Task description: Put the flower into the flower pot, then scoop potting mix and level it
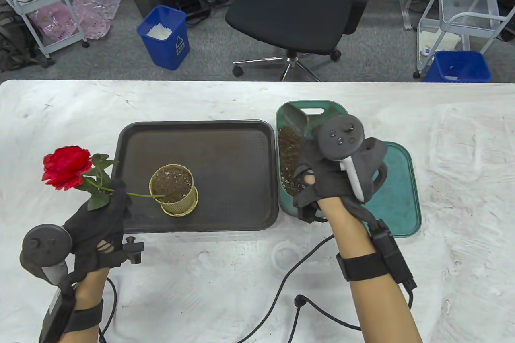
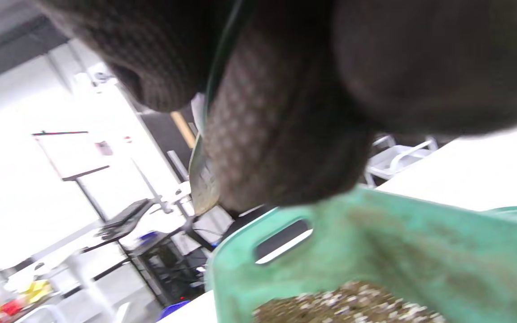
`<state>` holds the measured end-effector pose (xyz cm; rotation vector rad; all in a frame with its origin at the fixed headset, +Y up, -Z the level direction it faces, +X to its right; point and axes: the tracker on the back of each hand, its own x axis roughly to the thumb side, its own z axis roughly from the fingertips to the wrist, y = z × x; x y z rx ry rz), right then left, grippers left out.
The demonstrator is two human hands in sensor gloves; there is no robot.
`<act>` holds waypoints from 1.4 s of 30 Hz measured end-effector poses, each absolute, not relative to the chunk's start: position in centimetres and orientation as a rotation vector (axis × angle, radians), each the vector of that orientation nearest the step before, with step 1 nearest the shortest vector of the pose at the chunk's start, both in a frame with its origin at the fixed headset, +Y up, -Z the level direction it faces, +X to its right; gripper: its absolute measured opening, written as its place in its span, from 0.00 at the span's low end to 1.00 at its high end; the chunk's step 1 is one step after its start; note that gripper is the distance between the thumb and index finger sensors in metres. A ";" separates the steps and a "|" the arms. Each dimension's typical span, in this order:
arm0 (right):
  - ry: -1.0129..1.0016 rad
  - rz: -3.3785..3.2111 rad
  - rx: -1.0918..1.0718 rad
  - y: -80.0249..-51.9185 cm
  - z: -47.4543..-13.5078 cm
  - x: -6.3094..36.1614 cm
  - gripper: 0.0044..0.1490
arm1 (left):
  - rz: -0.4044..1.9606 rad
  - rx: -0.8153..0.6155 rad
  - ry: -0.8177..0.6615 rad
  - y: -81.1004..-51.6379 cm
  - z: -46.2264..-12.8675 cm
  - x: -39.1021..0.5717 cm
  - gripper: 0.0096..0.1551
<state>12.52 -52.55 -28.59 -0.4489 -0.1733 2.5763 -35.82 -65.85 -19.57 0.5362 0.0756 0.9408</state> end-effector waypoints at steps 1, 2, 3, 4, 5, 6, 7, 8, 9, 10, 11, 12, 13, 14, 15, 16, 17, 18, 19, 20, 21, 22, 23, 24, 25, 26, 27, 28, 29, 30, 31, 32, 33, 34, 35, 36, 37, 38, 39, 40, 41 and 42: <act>-0.157 2.576 -0.493 -52.7 -29.1 13.5 0.33 | 0.939 0.537 0.075 -65.9 -19.6 -35.8 0.22; -0.146 2.572 -0.515 -52.8 -29.4 14.0 0.33 | 0.938 0.537 0.074 -65.9 -19.6 -35.8 0.22; -0.124 2.567 -0.543 -53.1 -30.0 14.7 0.33 | 0.935 0.539 0.074 -65.9 -19.6 -35.8 0.22; -0.090 2.565 -0.582 -53.6 -30.5 15.4 0.33 | 0.931 0.540 0.075 -65.8 -19.6 -35.9 0.22; -0.052 2.571 -0.607 -54.0 -31.0 15.8 0.32 | 0.929 0.541 0.076 -65.9 -19.6 -35.9 0.22; -0.015 2.580 -0.625 -54.5 -31.5 16.0 0.32 | 0.929 0.541 0.077 -65.9 -19.6 -35.9 0.22; 0.031 2.597 -0.642 -55.0 -32.2 16.3 0.32 | 0.928 0.542 0.079 -65.9 -19.6 -35.9 0.22; 0.071 2.607 -0.656 -55.5 -32.7 16.4 0.32 | 0.926 0.543 0.081 -65.9 -19.6 -36.0 0.22; 0.113 2.613 -0.670 -56.0 -33.3 16.4 0.32 | 0.923 0.543 0.083 -65.9 -19.6 -36.0 0.22; 0.179 2.622 -0.682 -56.7 -34.0 16.3 0.32 | 0.922 0.544 0.086 -65.9 -19.6 -36.0 0.22; 0.221 2.628 -0.691 -57.1 -34.5 16.2 0.32 | 0.921 0.544 0.088 -65.9 -19.5 -36.0 0.22; 0.273 2.636 -0.697 -57.8 -35.3 16.0 0.32 | 0.921 0.545 0.091 -65.9 -19.6 -36.1 0.22; 0.312 2.640 -0.699 -58.4 -35.9 15.7 0.33 | 0.923 0.544 0.094 -65.9 -19.6 -36.1 0.22; 0.357 2.643 -0.704 -58.9 -36.6 15.4 0.33 | 0.927 0.543 0.096 -65.9 -19.6 -36.1 0.22; 0.391 2.651 -0.711 -59.5 -37.2 14.9 0.33 | 0.926 0.544 0.099 -65.9 -19.6 -36.1 0.22; 0.418 2.665 -0.712 -60.1 -37.8 14.4 0.33 | 0.922 0.546 0.105 -65.9 -19.6 -36.2 0.22; 0.430 2.675 -0.710 -60.5 -38.2 14.1 0.33 | 0.923 0.546 0.107 -65.9 -19.6 -36.2 0.22; 0.443 2.690 -0.711 -61.1 -38.7 13.6 0.33 | 0.925 0.545 0.109 -65.9 -19.6 -36.2 0.22; 0.452 2.698 -0.716 -61.4 -39.0 13.5 0.33 | 0.924 0.546 0.109 -65.9 -19.6 -36.2 0.22; 0.471 2.709 -0.730 -62.0 -39.5 13.2 0.33 | 0.917 0.547 0.109 -65.9 -19.6 -36.2 0.22; 0.479 2.716 -0.740 -62.2 -39.7 13.1 0.33 | 0.916 0.547 0.109 -65.9 -19.6 -36.2 0.22; 0.486 2.727 -0.746 -62.6 -40.0 13.0 0.33 | 0.917 0.547 0.109 -65.9 -19.6 -36.2 0.22; 0.503 2.730 -0.751 -63.1 -40.3 12.9 0.33 | 0.920 0.547 0.109 -65.9 -19.6 -36.2 0.22; 0.517 2.724 -0.748 -63.4 -40.4 12.8 0.33 | 0.919 0.547 0.109 -65.9 -19.5 -36.2 0.22; 0.537 2.719 -0.735 -63.6 -40.5 12.7 0.33 | 0.917 0.548 0.111 -65.9 -19.5 -36.2 0.22; 0.547 2.710 -0.728 -63.7 -40.5 12.7 0.33 | 0.918 0.548 0.112 -65.9 -19.5 -36.2 0.22; 0.559 2.697 -0.715 -63.8 -40.4 12.7 0.33 | 0.919 0.548 0.112 -65.9 -19.5 -36.2 0.22; 0.576 2.676 -0.708 -63.8 -40.4 12.8 0.33 | 0.915 0.549 0.111 -65.9 -19.5 -36.2 0.22; 0.616 2.637 -0.692 -64.0 -40.4 13.0 0.33 | 0.912 0.549 0.109 -65.9 -19.6 -36.2 0.22; 0.641 2.606 -0.684 -64.1 -40.4 13.1 0.33 | 0.912 0.549 0.108 -65.9 -19.6 -36.2 0.22; 0.665 2.568 -0.679 -64.3 -40.4 13.2 0.33 | 0.911 0.549 0.108 -65.9 -19.6 -36.2 0.22; 0.684 2.544 -0.678 -64.5 -40.4 13.3 0.34 | 0.912 0.549 0.108 -65.9 -19.6 -36.2 0.22; 0.715 2.507 -0.666 -64.8 -40.4 13.5 0.34 | 0.914 0.548 0.109 -65.9 -19.6 -36.2 0.22; 0.752 2.465 -0.647 -65.1 -40.3 13.6 0.34 | 0.914 0.548 0.109 -65.9 -19.6 -36.2 0.22; 0.780 2.406 -0.638 -65.4 -40.2 13.7 0.34 | 0.913 0.548 0.108 -65.8 -19.6 -36.2 0.22; 0.801 2.363 -0.626 -65.6 -40.2 13.8 0.34 | 0.914 0.548 0.106 -65.8 -19.6 -36.2 0.22; 0.815 2.345 -0.621 -65.8 -40.1 13.8 0.35 | 0.914 0.548 0.105 -65.8 -19.6 -36.2 0.22; 0.829 2.319 -0.612 -65.9 -40.1 14.0 0.35 | 0.914 0.549 0.104 -65.8 -19.6 -36.2 0.22; 0.828 2.301 -0.612 -65.9 -40.0 14.0 0.35 | 0.913 0.549 0.103 -65.8 -19.6 -36.2 0.22; 0.830 2.275 -0.605 -65.9 -39.9 14.2 0.35 | 0.913 0.549 0.102 -65.9 -19.6 -36.2 0.22; 0.842 2.237 -0.580 -66.0 -39.8 14.2 0.35 | 0.913 0.549 0.102 -65.9 -19.6 -36.2 0.22; 0.847 2.197 -0.566 -66.0 -39.7 14.3 0.35 | 0.913 0.549 0.102 -65.9 -19.6 -36.2 0.22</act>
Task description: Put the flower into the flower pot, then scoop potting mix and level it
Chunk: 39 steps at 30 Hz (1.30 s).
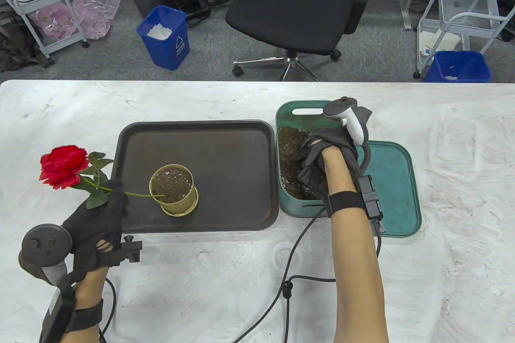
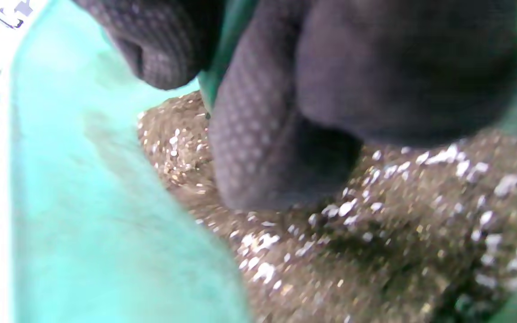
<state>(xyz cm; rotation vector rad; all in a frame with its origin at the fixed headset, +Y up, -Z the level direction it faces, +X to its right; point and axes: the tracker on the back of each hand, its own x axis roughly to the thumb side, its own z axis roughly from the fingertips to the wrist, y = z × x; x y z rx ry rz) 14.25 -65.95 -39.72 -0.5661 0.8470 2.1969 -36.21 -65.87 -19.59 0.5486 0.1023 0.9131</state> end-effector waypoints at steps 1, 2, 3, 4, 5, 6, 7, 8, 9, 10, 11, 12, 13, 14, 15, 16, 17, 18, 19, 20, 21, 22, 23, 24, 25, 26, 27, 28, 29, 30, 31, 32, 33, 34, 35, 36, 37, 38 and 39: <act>0.833 2.167 -0.560 -65.9 -39.6 14.3 0.35 | 0.914 0.548 0.103 -65.9 -19.6 -36.2 0.22; 0.834 2.148 -0.553 -65.8 -39.4 14.3 0.35 | 0.916 0.547 0.105 -65.9 -19.6 -36.3 0.22; 0.829 2.151 -0.555 -65.7 -39.3 14.4 0.35 | 0.917 0.547 0.105 -65.9 -19.6 -36.2 0.22; 0.829 2.135 -0.546 -65.6 -39.1 14.6 0.35 | 0.917 0.547 0.106 -65.9 -19.6 -36.2 0.22; 0.827 2.118 -0.550 -65.6 -38.9 14.8 0.35 | 0.918 0.547 0.106 -65.9 -19.6 -36.2 0.22; 0.818 2.095 -0.552 -65.6 -38.6 15.1 0.35 | 0.918 0.546 0.104 -65.9 -19.6 -36.2 0.22; 0.812 2.064 -0.554 -65.6 -38.3 15.4 0.35 | 0.918 0.546 0.101 -65.9 -19.6 -36.2 0.22; 0.804 2.045 -0.554 -65.6 -38.1 15.6 0.35 | 0.917 0.546 0.100 -65.9 -19.6 -36.2 0.22; 0.794 2.015 -0.560 -65.6 -37.8 15.8 0.35 | 0.918 0.546 0.098 -65.9 -19.6 -36.2 0.22; 0.788 1.996 -0.561 -65.6 -37.5 16.0 0.34 | 0.918 0.546 0.098 -65.9 -19.6 -36.2 0.22; 0.773 1.968 -0.565 -65.5 -37.1 16.2 0.34 | 0.921 0.545 0.099 -65.9 -19.6 -36.2 0.22; 0.761 1.937 -0.563 -65.5 -36.8 16.3 0.34 | 0.924 0.544 0.099 -65.9 -19.6 -36.2 0.22; 0.754 1.916 -0.563 -65.4 -36.6 16.4 0.34 | 0.925 0.544 0.099 -65.9 -19.6 -36.2 0.22; 0.739 1.895 -0.566 -65.3 -36.2 16.6 0.34 | 0.926 0.543 0.098 -65.9 -19.6 -36.2 0.22; 0.724 1.880 -0.565 -65.2 -35.8 16.7 0.34 | 0.927 0.542 0.096 -65.9 -19.6 -36.2 0.22; 0.711 1.866 -0.567 -65.1 -35.5 16.8 0.34 | 0.930 0.541 0.095 -65.9 -19.7 -36.1 0.22; 0.688 1.849 -0.573 -64.9 -35.2 16.9 0.34 | 0.931 0.541 0.092 -65.9 -19.7 -36.1 0.22; 0.662 1.833 -0.577 -64.7 -34.7 17.0 0.34 | 0.932 0.540 0.090 -65.9 -19.7 -36.1 0.22; 0.644 1.826 -0.578 -64.6 -34.4 17.1 0.34 | 0.933 0.540 0.088 -65.9 -19.7 -36.1 0.22; 0.617 1.812 -0.585 -64.4 -34.0 17.3 0.34 | 0.934 0.539 0.087 -65.9 -19.7 -36.1 0.22; 0.594 1.798 -0.589 -64.2 -33.6 17.4 0.34 | 0.937 0.538 0.087 -65.9 -19.7 -36.1 0.22; 0.583 1.791 -0.586 -64.1 -33.3 17.5 0.34 | 0.939 0.537 0.087 -65.9 -19.7 -36.1 0.22; 0.561 1.777 -0.582 -63.8 -32.8 17.7 0.34 | 0.942 0.535 0.087 -66.0 -19.7 -36.1 0.22; 0.542 1.771 -0.587 -63.6 -32.5 17.8 0.34 | 0.944 0.535 0.088 -66.0 -19.7 -36.1 0.22; 0.520 1.772 -0.585 -63.3 -32.1 17.9 0.34 | 0.946 0.534 0.088 -66.0 -19.8 -36.1 0.22; 0.498 1.766 -0.578 -63.1 -31.7 18.0 0.34 | 0.947 0.533 0.088 -66.0 -19.8 -36.1 0.22; 0.483 1.753 -0.578 -62.8 -31.4 18.0 0.34 | 0.948 0.533 0.088 -66.0 -19.8 -36.1 0.22; 0.465 1.750 -0.577 -62.6 -31.0 18.0 0.34 | 0.949 0.533 0.090 -66.0 -19.8 -36.1 0.22; 0.456 1.754 -0.574 -62.4 -30.8 18.0 0.34 | 0.949 0.533 0.091 -66.0 -19.8 -36.1 0.22; 0.440 1.754 -0.567 -62.0 -30.5 18.0 0.34 | 0.952 0.532 0.093 -66.0 -19.8 -36.1 0.22; 0.432 1.745 -0.555 -61.7 -30.2 17.9 0.34 | 0.955 0.531 0.094 -66.0 -19.8 -36.1 0.22; 0.428 1.741 -0.543 -61.5 -30.1 17.8 0.34 | 0.956 0.530 0.095 -66.0 -19.8 -36.1 0.22; 0.426 1.750 -0.522 -61.1 -29.8 17.4 0.34 | 0.957 0.530 0.096 -65.9 -19.8 -36.1 0.22; 0.429 1.763 -0.502 -60.8 -29.7 17.1 0.34 | 0.958 0.530 0.095 -65.9 -19.8 -36.1 0.22; 0.433 1.770 -0.470 -60.5 -29.5 16.5 0.34 | 0.957 0.530 0.094 -65.9 -19.8 -36.1 0.22; 0.436 1.773 -0.439 -60.2 -29.4 15.8 0.34 | 0.956 0.530 0.092 -65.9 -19.8 -36.1 0.22; 0.442 1.776 -0.418 -60.1 -29.3 15.2 0.34 | 0.957 0.530 0.092 -65.9 -19.8 -36.1 0.22; 0.457 1.781 -0.381 -60.0 -29.2 14.2 0.34 | 0.959 0.529 0.091 -65.9 -19.8 -36.1 0.22; 0.473 1.782 -0.349 -60.0 -29.2 13.4 0.34 | 0.960 0.529 0.090 -65.9 -19.8 -36.1 0.22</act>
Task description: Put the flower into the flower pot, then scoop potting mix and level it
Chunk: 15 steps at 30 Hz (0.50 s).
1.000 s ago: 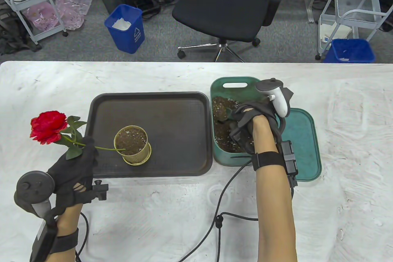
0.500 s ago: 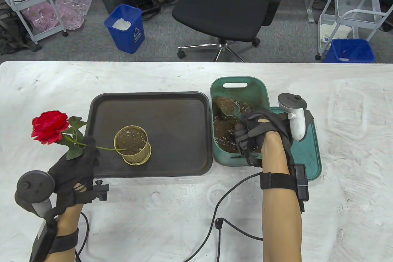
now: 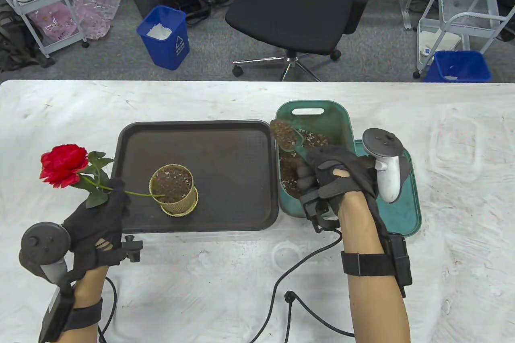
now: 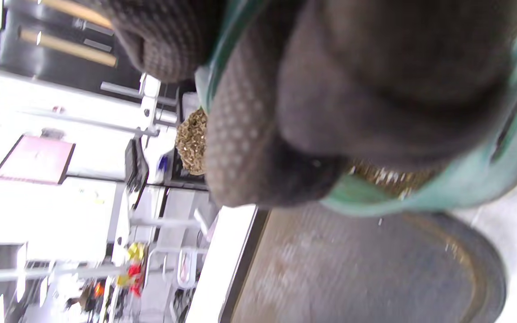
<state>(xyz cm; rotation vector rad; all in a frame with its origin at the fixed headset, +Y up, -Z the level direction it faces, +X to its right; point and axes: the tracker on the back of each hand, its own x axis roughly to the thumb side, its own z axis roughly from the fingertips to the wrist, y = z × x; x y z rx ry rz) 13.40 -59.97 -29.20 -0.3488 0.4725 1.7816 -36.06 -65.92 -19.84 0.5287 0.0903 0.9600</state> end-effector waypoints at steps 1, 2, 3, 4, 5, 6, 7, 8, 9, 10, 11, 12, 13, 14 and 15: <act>0.494 1.781 -0.314 -60.0 -29.2 12.2 0.34 | 0.960 0.529 0.090 -65.9 -19.8 -36.1 0.22; 0.518 1.784 -0.277 -60.2 -29.2 11.0 0.34 | 0.960 0.529 0.090 -65.9 -19.8 -36.1 0.22; 0.536 1.784 -0.252 -60.3 -29.1 10.1 0.34 | 0.959 0.530 0.090 -65.9 -19.8 -36.1 0.22; 0.560 1.780 -0.222 -60.6 -29.1 8.8 0.34 | 0.958 0.530 0.091 -65.9 -19.8 -36.1 0.22; 0.595 1.774 -0.189 -61.1 -29.1 7.3 0.34 | 0.958 0.531 0.091 -65.9 -19.8 -36.1 0.22; 0.627 1.769 -0.163 -61.6 -29.2 6.0 0.34 | 0.957 0.531 0.091 -65.9 -19.8 -36.1 0.22; 0.649 1.767 -0.145 -62.0 -29.2 4.9 0.34 | 0.956 0.531 0.091 -65.9 -19.8 -36.1 0.22; 0.668 1.767 -0.132 -62.4 -29.2 4.0 0.34 | 0.955 0.532 0.091 -65.9 -19.8 -36.1 0.22; 0.699 1.772 -0.112 -63.1 -29.2 2.6 0.34 | 0.955 0.532 0.090 -65.9 -19.8 -36.1 0.22; 0.722 1.777 -0.099 -63.5 -29.3 1.6 0.34 | 0.956 0.532 0.089 -65.9 -19.8 -36.1 0.22; 0.747 1.782 -0.087 -64.1 -29.3 0.6 0.34 | 0.956 0.532 0.089 -65.9 -19.7 -36.1 0.22; 0.767 1.789 -0.082 -64.7 -29.3 -0.4 0.34 | 0.956 0.531 0.088 -66.0 -19.7 -36.0 0.22; 0.786 1.800 -0.076 -65.1 -29.3 -1.3 0.34 | 0.959 0.530 0.088 -66.0 -19.7 -36.0 0.22; 0.797 1.811 -0.070 -65.4 -29.3 -1.8 0.34 | 0.959 0.530 0.088 -66.0 -19.7 -36.0 0.22; 0.808 1.829 -0.064 -65.7 -29.3 -2.5 0.34 | 0.958 0.530 0.088 -66.0 -19.8 -36.0 0.22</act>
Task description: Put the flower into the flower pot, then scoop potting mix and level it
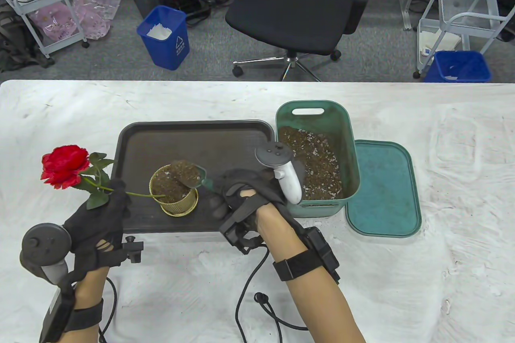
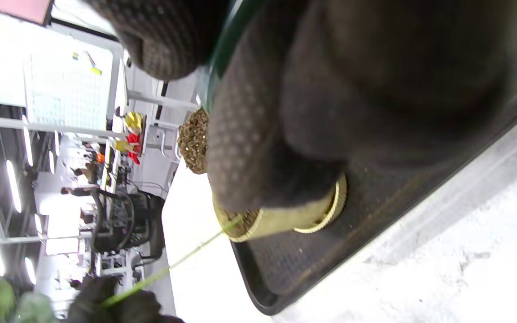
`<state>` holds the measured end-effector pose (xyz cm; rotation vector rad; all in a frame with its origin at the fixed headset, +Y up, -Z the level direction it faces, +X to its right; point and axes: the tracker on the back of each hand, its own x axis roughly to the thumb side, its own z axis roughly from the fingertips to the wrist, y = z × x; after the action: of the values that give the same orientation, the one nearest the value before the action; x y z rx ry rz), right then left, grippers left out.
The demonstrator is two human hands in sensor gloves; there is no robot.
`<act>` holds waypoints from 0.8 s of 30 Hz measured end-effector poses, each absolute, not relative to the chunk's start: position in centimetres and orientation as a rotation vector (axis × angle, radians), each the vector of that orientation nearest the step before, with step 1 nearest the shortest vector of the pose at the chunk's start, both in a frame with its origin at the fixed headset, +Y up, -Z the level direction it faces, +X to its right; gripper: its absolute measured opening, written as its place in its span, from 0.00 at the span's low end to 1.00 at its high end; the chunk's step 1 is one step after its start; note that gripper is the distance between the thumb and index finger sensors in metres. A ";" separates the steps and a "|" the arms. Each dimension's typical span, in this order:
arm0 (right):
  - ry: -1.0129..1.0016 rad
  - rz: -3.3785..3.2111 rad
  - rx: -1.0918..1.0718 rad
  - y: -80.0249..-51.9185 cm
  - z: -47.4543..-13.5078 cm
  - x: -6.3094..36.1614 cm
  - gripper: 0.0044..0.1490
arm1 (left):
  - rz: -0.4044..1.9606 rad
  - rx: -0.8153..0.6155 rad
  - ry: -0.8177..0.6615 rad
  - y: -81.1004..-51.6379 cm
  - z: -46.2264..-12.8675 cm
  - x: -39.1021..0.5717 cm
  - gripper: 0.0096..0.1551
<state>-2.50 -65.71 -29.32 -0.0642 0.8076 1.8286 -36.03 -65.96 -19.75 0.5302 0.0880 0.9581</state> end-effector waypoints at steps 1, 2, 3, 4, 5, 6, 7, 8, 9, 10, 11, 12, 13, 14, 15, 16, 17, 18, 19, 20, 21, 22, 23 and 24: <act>0.809 1.846 -0.065 -65.9 -29.3 -3.0 0.34 | 0.958 0.530 0.089 -66.0 -19.8 -36.0 0.22; 0.802 1.869 -0.070 -66.0 -29.4 -3.4 0.34 | 0.961 0.529 0.090 -66.0 -19.7 -36.0 0.22; 0.790 1.901 -0.071 -66.0 -29.5 -3.7 0.34 | 0.962 0.529 0.091 -66.0 -19.7 -36.0 0.22; 0.785 1.925 -0.066 -66.0 -29.6 -4.1 0.34 | 0.959 0.530 0.091 -65.9 -19.7 -36.0 0.22; 0.783 1.937 -0.067 -66.0 -29.6 -4.2 0.33 | 0.958 0.531 0.090 -65.9 -19.7 -36.0 0.22; 0.755 1.983 -0.071 -65.8 -29.5 -4.5 0.33 | 0.958 0.531 0.089 -65.9 -19.7 -36.0 0.22; 0.683 2.062 -0.070 -65.4 -29.5 -4.6 0.31 | 0.957 0.531 0.088 -65.9 -19.7 -36.0 0.22; 0.637 2.115 -0.068 -65.2 -29.5 -4.8 0.31 | 0.956 0.531 0.088 -65.9 -19.7 -36.0 0.22; 0.578 2.193 -0.044 -64.9 -29.4 -5.0 0.30 | 0.956 0.531 0.087 -65.9 -19.7 -36.0 0.22; 0.544 2.234 -0.033 -64.6 -29.4 -5.2 0.30 | 0.955 0.531 0.087 -65.9 -19.7 -36.0 0.22; 0.487 2.292 -0.017 -64.4 -29.2 -5.5 0.29 | 0.955 0.531 0.086 -66.0 -19.7 -36.0 0.22; 0.447 2.349 0.010 -64.2 -29.1 -5.9 0.29 | 0.957 0.531 0.087 -66.0 -19.7 -36.0 0.22; 0.431 2.372 0.024 -64.0 -29.0 -6.1 0.29 | 0.958 0.530 0.088 -66.0 -19.7 -36.0 0.22; 0.392 2.408 0.056 -63.8 -28.7 -6.4 0.29 | 0.959 0.530 0.088 -66.0 -19.7 -36.0 0.22; 0.362 2.447 0.091 -63.6 -28.3 -6.8 0.29 | 0.960 0.530 0.089 -66.0 -19.7 -36.0 0.22; 0.342 2.470 0.107 -63.5 -28.1 -6.9 0.29 | 0.959 0.530 0.089 -66.0 -19.6 -35.9 0.22; 0.306 2.498 0.139 -63.3 -27.8 -7.2 0.29 | 0.958 0.530 0.088 -66.0 -19.6 -35.9 0.22; 0.279 2.519 0.165 -63.2 -27.6 -7.4 0.29 | 0.957 0.530 0.087 -66.0 -19.6 -35.9 0.22; 0.254 2.553 0.190 -63.0 -27.2 -7.6 0.29 | 0.956 0.530 0.087 -66.0 -19.6 -35.9 0.22; 0.226 2.575 0.208 -62.9 -26.9 -7.8 0.29 | 0.957 0.530 0.087 -66.0 -19.7 -36.0 0.22; 0.195 2.601 0.238 -62.8 -26.6 -8.1 0.29 | 0.956 0.530 0.088 -66.0 -19.7 -36.0 0.22; 0.170 2.617 0.251 -62.8 -26.4 -8.3 0.30 | 0.956 0.531 0.088 -66.0 -19.7 -36.0 0.22; 0.136 2.633 0.262 -62.8 -26.1 -8.5 0.30 | 0.955 0.531 0.089 -66.0 -19.7 -36.0 0.22; 0.117 2.641 0.271 -62.8 -25.9 -8.6 0.30 | 0.954 0.531 0.089 -66.0 -19.6 -36.0 0.22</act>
<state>-8.58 -62.82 -25.92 0.2712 0.1170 2.6411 -35.97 -65.97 -19.64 0.5311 0.0889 0.9544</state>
